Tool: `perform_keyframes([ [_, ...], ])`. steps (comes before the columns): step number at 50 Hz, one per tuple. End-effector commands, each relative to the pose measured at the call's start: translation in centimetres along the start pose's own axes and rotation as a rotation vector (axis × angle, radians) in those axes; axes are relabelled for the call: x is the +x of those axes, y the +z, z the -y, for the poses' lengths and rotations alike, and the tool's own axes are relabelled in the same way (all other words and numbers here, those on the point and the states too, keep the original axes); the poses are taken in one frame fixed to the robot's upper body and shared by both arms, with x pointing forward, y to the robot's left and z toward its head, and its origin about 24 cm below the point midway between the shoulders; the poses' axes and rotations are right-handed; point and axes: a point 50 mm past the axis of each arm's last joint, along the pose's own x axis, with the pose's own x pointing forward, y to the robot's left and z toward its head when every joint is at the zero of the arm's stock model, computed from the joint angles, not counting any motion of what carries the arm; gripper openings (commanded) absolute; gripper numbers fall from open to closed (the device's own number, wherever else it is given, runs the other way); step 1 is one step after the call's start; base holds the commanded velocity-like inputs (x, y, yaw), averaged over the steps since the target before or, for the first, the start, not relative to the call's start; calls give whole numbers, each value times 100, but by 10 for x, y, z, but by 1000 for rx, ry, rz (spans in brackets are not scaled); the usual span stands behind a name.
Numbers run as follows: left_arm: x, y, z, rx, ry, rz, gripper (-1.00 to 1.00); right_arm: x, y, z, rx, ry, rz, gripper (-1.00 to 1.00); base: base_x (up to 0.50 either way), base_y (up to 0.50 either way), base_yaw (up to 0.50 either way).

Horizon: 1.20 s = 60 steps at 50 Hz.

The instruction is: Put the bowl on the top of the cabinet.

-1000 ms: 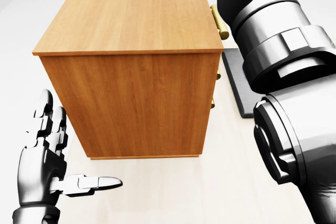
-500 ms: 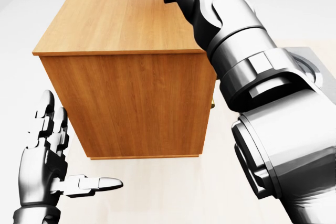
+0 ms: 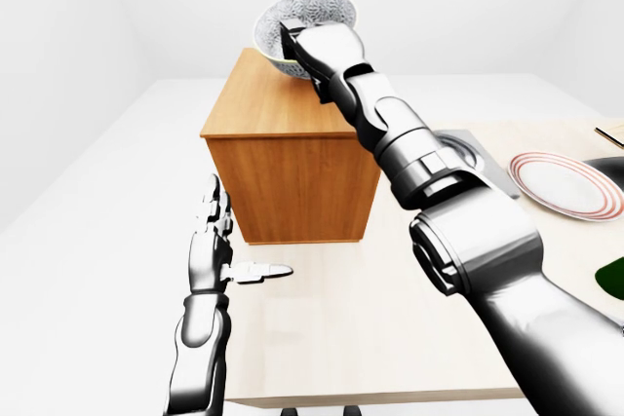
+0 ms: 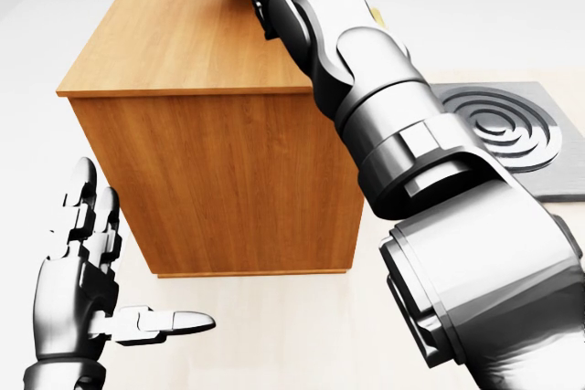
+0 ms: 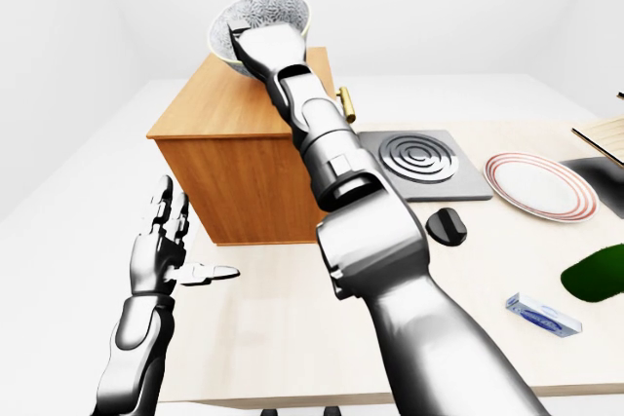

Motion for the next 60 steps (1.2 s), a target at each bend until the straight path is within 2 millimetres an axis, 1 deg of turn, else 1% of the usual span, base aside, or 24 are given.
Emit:
perform_keyframes([
  [1, 0, 1, 0, -1, 0, 5, 100, -1, 5, -4, -39, -13, 19, -100, 0, 0, 0],
  [10, 1, 1, -1, -2, 6, 4, 100, -2, 5, -11, -39, -2, 17, -100, 0, 0, 0],
  [21, 1, 0, 0, -1, 4, 2, 100, -3, 6, -13, -32, 1, 20, -100, 0, 0, 0],
  [22, 1, 0, 0, 0, 4, 3, 100, -3, 6, -14, -32, 3, 20, -93, 0, 0, 0],
  [23, 1, 1, 0, 0, 4, 3, 100, -3, 6, -14, -32, 4, 20, -93, 1, 0, 0],
  [24, 1, 1, 0, 0, 3, 3, 100, -3, 6, -14, -34, 6, 20, 11, 0, 0, 0],
  [25, 1, 1, 0, 0, 3, 5, 100, -3, 6, -14, -37, 7, 21, 100, 0, 0, 0],
  [31, 0, 1, 0, 0, 2, 5, 100, -1, 6, -7, -33, -1, 19, 100, 0, 0, 0],
  [36, 0, 0, 0, 0, 1, 1, 100, 1, 2, 3, -31, -14, 10, 100, 0, 0, 0],
  [39, 1, 0, 0, 0, 0, 2, 100, 3, -2, 18, -27, -32, -2, 100, 0, 0, 0],
  [40, 1, -1, 0, -1, 0, -2, 100, 4, -4, 28, -24, -44, -8, 100, 0, 0, 0],
  [44, 1, 0, -1, -1, 2, -1, 100, 5, -9, 42, -37, -66, -19, 100, 0, 0, 0],
  [45, 1, 0, -1, -1, 2, 0, 100, 5, -9, 43, -37, -66, -20, 100, 0, 0, 0],
  [46, 1, 0, 0, -1, 2, 3, 100, 5, -12, 50, -39, -74, -27, 100, 0, 0, 0],
  [49, 2, -1, -1, -1, 4, -1, 100, 5, -19, 64, -50, -91, -45, 100, 0, 0, 0],
  [51, 2, 0, -1, -2, 5, 0, 100, 4, -22, 69, -53, -98, -53, 100, 0, 0, 0],
  [53, 2, 0, -1, -2, 5, 0, 100, 4, -22, 69, -53, -98, -54, 100, 0, 0, 0],
  [54, 3, 0, -1, -3, 7, 1, 100, 3, -31, 83, -61, -113, -77, 100, 0, 0, 0],
  [57, 3, -2, -1, -4, 8, -5, 100, 1, -39, 92, -65, -127, -100, 100, 0, 0, 0],
  [58, 3, -3, -1, -4, 8, -10, 100, -1, -45, 98, -69, -134, -116, 100, 0, 0, 0],
  [60, 3, -4, -1, -4, 9, -14, 100, -2, -50, 102, -72, -139, -129, 100, 0, 0, 0],
])
